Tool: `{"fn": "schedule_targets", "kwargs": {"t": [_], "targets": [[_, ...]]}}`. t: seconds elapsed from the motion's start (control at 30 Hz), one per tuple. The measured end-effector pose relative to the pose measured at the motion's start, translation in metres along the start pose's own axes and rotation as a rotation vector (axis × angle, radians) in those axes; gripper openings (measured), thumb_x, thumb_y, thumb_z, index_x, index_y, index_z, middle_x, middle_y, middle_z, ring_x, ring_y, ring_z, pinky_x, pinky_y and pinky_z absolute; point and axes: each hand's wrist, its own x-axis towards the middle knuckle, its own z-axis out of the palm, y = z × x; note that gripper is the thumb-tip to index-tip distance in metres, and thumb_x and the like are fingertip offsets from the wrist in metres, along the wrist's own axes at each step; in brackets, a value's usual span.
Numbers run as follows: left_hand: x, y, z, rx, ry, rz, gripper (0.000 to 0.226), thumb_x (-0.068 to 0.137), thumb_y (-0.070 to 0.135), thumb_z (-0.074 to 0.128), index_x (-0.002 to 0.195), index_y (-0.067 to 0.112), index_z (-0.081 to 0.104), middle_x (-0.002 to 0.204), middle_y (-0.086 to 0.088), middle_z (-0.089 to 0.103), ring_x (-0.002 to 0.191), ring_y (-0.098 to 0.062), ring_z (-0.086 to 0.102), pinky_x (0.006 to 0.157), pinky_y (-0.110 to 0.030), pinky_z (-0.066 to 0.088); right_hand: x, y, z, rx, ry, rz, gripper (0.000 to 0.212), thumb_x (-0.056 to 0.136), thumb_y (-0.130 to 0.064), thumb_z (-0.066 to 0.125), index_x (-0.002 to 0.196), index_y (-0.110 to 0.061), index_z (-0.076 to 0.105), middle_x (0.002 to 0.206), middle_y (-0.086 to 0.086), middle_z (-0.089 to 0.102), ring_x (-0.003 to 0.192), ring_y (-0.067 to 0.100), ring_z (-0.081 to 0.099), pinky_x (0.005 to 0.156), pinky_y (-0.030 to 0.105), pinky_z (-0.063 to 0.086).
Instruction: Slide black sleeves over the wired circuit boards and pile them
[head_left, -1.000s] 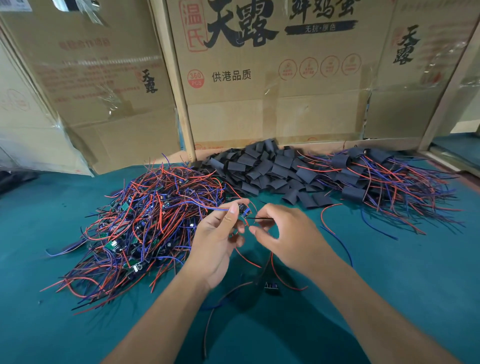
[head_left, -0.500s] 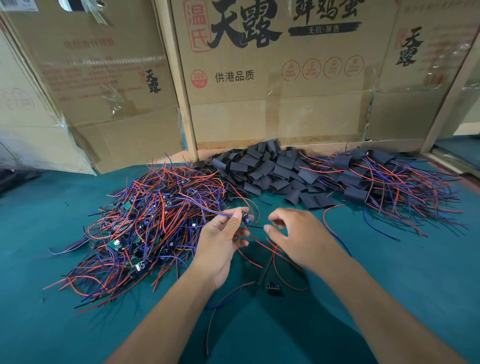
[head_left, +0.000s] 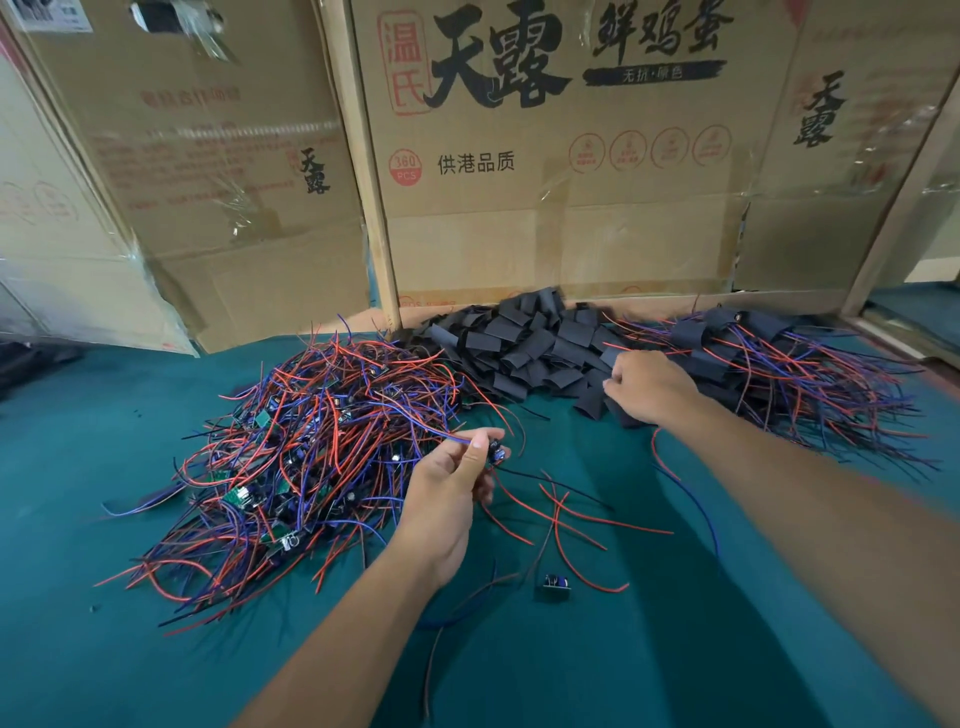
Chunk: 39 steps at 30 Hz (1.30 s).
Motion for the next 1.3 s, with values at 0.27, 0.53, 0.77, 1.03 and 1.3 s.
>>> {"fn": "schedule_targets", "kwargs": {"t": [0.27,0.53,0.77,1.03,1.3], "targets": [[0.001,-0.002,0.002,-0.044,-0.010,-0.007,0.019,0.090,0.018,0.064,0.104,0.004,0.069,0.084,-0.005,0.062,0.063,-0.009,0.048,0.067,-0.022,0.043,0.018,0.014,0.004,0.002,-0.181,0.016,0.056,0.091,-0.047,0.063,0.056,-0.013,0.035,0.055,0.004,0.034,0.049,0.022,0.035,0.049,0.031,0.019],[0.000,-0.005,0.000,0.027,-0.048,0.014,0.015,0.092,0.010,0.066,0.106,0.009,0.073,0.092,-0.001,0.070,0.091,-0.010,0.060,0.087,-0.018,0.046,0.013,0.033,0.006,-0.032,-0.252,-0.015,0.046,0.083,-0.038,0.065,0.058,-0.013,0.035,0.055,0.001,0.033,0.050,0.020,0.032,0.050,0.031,0.021],[0.001,-0.003,0.000,0.010,-0.057,0.024,0.018,0.094,0.004,0.062,0.111,0.005,0.069,0.091,-0.010,0.072,0.090,-0.017,0.066,0.095,-0.033,0.051,-0.022,0.024,-0.011,0.378,-0.137,0.021,0.031,0.089,-0.030,0.062,0.071,-0.005,0.054,0.056,-0.001,0.066,0.047,0.015,0.066,0.045,0.022,0.041],[-0.001,-0.002,0.002,-0.044,-0.078,0.028,0.019,0.094,0.000,0.060,0.112,0.000,0.066,0.094,-0.012,0.074,0.093,-0.022,0.068,0.094,-0.034,0.056,-0.122,0.000,-0.006,1.135,-0.143,0.043,0.018,0.095,-0.021,0.061,0.086,-0.006,0.065,0.079,0.010,0.074,0.050,0.014,0.054,0.038,0.019,0.033],[-0.004,-0.001,0.008,-0.088,-0.046,-0.011,0.023,0.092,-0.004,0.061,0.115,-0.003,0.062,0.098,-0.019,0.073,0.092,-0.026,0.068,0.087,-0.033,0.056,-0.182,-0.061,0.013,0.600,0.091,-0.470,0.020,0.094,-0.034,0.055,0.086,-0.018,0.065,0.072,-0.006,0.062,0.067,0.010,0.055,0.066,0.029,0.045]]}}
